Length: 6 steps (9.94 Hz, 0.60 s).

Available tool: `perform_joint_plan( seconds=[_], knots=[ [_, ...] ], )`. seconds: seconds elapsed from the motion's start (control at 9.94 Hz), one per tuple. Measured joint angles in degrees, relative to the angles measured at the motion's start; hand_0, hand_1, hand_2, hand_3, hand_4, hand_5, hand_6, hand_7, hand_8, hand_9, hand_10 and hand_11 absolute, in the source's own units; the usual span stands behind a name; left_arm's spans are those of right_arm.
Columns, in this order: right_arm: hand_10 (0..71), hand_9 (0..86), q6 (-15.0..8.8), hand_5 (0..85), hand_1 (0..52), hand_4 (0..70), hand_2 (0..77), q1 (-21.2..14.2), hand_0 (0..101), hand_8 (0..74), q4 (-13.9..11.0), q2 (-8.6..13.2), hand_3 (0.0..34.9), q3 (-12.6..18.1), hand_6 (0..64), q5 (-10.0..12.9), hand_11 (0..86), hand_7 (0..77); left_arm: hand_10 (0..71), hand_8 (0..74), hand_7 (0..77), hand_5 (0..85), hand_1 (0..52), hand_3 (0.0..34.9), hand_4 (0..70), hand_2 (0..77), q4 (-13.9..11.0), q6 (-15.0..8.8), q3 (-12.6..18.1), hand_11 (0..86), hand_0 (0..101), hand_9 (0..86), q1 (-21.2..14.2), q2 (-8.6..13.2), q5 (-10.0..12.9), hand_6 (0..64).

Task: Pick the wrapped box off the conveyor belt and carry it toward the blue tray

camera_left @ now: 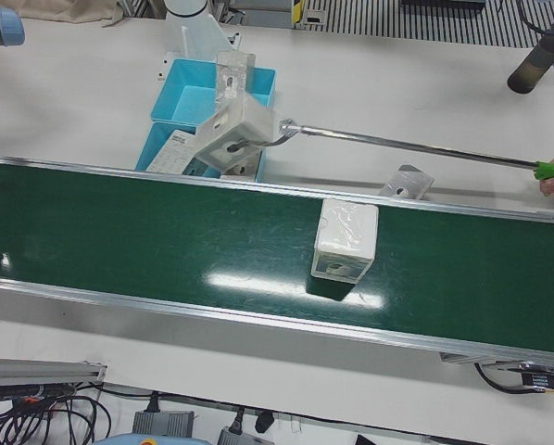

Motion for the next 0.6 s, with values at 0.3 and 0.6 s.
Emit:
perform_joint_plan(
  seconds=[0.3,0.6],
  knots=[
    [0.0,2.7,0.0,21.8,14.2,7.6,9.3,0.0,47,0.0,0.0,0.0,0.0,0.0,2.7,0.1,1.1,3.3,0.5,0.5,0.5,1.1,0.0,0.0,0.0,1.1,0.0,0.0,0.0,0.5,0,0.0,0.0,0.0,0.0,0.5],
    [0.0,2.7,0.1,21.8,14.2,7.6,9.3,0.1,47,0.0,0.1,0.0,0.0,0.0,2.7,0.1,1.1,3.3,0.5,0.5,0.5,1.1,0.0,0.0,0.0,0.5,0.0,0.0,0.0,0.5,0,0.0,0.0,0.0,0.0,0.5]
  ],
)
